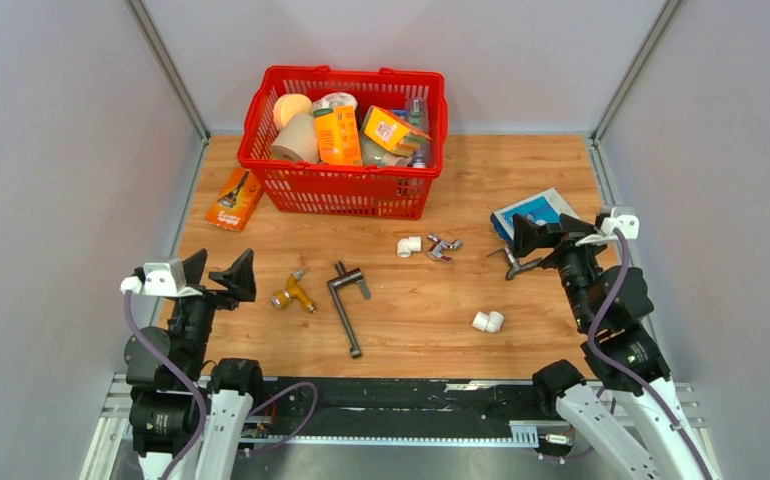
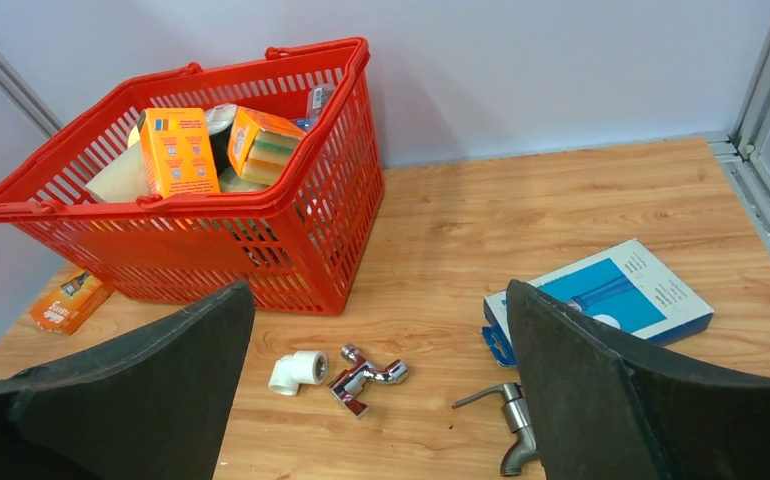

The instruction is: Install the water faucets

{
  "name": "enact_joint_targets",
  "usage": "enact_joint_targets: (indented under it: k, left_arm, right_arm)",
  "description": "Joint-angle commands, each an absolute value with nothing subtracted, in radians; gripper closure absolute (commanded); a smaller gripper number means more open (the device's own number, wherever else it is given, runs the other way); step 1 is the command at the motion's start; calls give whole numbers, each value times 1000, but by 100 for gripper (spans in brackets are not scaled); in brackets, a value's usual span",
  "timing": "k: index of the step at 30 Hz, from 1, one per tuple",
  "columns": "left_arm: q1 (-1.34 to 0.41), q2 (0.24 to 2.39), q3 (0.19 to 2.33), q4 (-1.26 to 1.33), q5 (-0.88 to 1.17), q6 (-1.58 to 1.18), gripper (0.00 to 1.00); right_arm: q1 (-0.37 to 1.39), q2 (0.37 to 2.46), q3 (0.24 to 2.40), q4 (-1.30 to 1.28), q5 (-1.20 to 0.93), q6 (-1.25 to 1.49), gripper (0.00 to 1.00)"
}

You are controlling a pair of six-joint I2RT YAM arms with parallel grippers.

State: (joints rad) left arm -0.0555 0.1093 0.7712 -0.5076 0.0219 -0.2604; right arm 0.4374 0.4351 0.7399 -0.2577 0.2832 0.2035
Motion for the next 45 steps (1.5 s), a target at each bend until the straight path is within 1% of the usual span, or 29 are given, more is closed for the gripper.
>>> enact_joint_targets:
  k: [1, 4, 5, 12, 15, 20, 22, 25, 27, 30, 33, 36, 39, 42, 44, 45]
  left_arm:
    - [-46, 136, 772, -518, 54, -273, 6]
    - [-46, 137, 770, -531, 57, -281, 3]
    - [-46, 137, 767, -535, 55, -288, 0]
    - [-46, 173, 732, -531, 87, -379, 0]
    - [-46, 247, 724, -538, 120, -466, 0]
    - [-48, 449, 681, -511, 348, -610, 0]
    - [-60, 506, 640, -485, 385, -641, 0]
    - [-139, 557, 594, -469, 305, -669, 0]
    - [-233, 607, 574, -453, 224, -689, 0]
    - [-424, 741, 583, -448, 80, -709, 0]
    - [-546, 897, 600, -437, -47, -739, 0]
    - [-600, 1034, 629, -417, -83, -758, 0]
    - [-685, 1188, 704, -449, -184, -762, 0]
    - [-736, 1279, 752, -483, -245, -759, 0]
    - [-752, 1328, 765, -476, -255, -761, 2]
    - [-755, 1356, 768, -466, -249, -762, 5]
  right_arm:
    - [442, 453, 778, -268, 247, 224, 0]
    - [442, 462, 769, -287, 229, 244, 0]
    - [442, 471, 769, -296, 222, 251, 0]
    - [443, 595, 770, -339, 78, 290, 0]
    - [442, 662, 741, -339, -30, 307, 0]
    - [443, 742, 707, -331, -136, 336, 0]
    - [443, 759, 693, -316, -141, 341, 0]
    - [443, 802, 683, -316, -166, 339, 0]
    - [443, 822, 669, -311, -181, 347, 0]
    - [443, 841, 647, -298, -198, 353, 0]
    - [445, 853, 637, -298, -195, 347, 3]
    - [445, 865, 629, -296, -192, 351, 7]
    - [445, 882, 621, -296, -189, 357, 11]
    - [449, 893, 614, -290, -184, 365, 14]
    - [454, 894, 604, -285, -176, 373, 16]
    - [456, 894, 601, -285, -175, 374, 16]
